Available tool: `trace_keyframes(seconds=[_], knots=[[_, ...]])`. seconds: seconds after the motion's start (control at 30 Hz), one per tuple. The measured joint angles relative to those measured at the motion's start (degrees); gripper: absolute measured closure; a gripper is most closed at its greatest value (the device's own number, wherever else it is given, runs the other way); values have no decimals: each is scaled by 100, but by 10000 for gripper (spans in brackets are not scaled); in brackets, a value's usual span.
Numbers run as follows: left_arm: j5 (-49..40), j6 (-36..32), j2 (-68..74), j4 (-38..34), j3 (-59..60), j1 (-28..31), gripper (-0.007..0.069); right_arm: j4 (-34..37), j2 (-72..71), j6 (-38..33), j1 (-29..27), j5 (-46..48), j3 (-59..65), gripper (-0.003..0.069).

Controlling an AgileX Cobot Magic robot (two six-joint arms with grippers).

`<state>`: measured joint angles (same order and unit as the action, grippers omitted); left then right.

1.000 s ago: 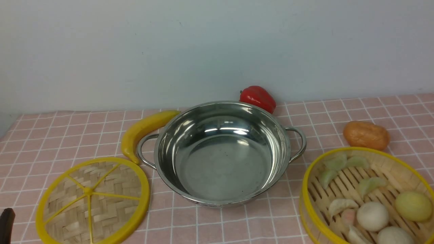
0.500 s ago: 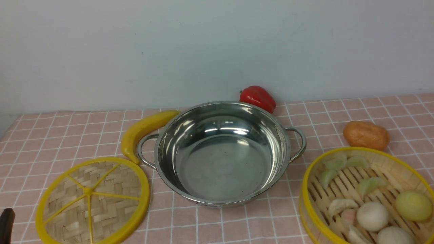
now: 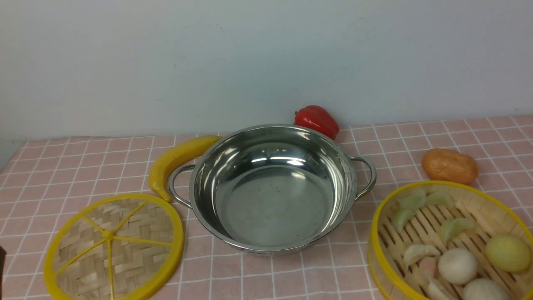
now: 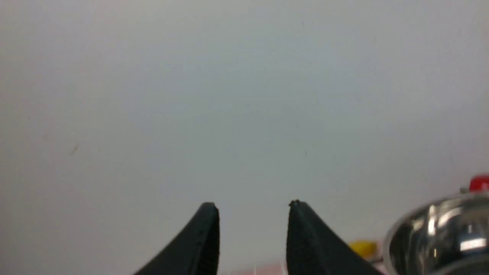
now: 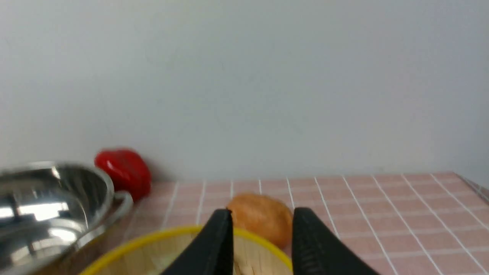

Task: Place the steamer in the pot on the pink tablecloth, and put the lid on the steamer.
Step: 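Reach for and grasp the rim of the bamboo steamer holding the buns with the right gripper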

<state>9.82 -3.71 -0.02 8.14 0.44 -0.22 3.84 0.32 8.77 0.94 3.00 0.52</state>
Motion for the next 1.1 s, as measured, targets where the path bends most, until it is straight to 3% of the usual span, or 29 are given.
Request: trace_keyframes(seconds=[0.33,0.5,0.67,0.83,0.9,0.93,0.97,1.0,1.1], knots=[[3949,371,0,0,0,0,382,441,0,337,0,-4096,0,416],[4651,371,-5,5,0,0,382,441,0,467,0,-4840,0,416],[4728,371,-5,0,-17,0,382,438,0,640,0,-5189,0,416],[3931,371,-17,-58,-916,0,382,420,-6,669,0,-5452,-680,416],[2734,371,38,-392,-1816,0,382,413,88,469,0,-5160,-1566,416],[2628,371,52,-432,-1891,0,382,413,108,442,0,-5113,-1644,416],[1723,371,225,-814,-2492,0,382,400,296,184,0,-4639,-2336,416],[1485,371,283,-854,-2638,0,382,394,359,110,0,-4485,-2414,416],[-522,263,994,-1292,-3720,0,382,351,1051,-333,0,-2638,-3650,416]])
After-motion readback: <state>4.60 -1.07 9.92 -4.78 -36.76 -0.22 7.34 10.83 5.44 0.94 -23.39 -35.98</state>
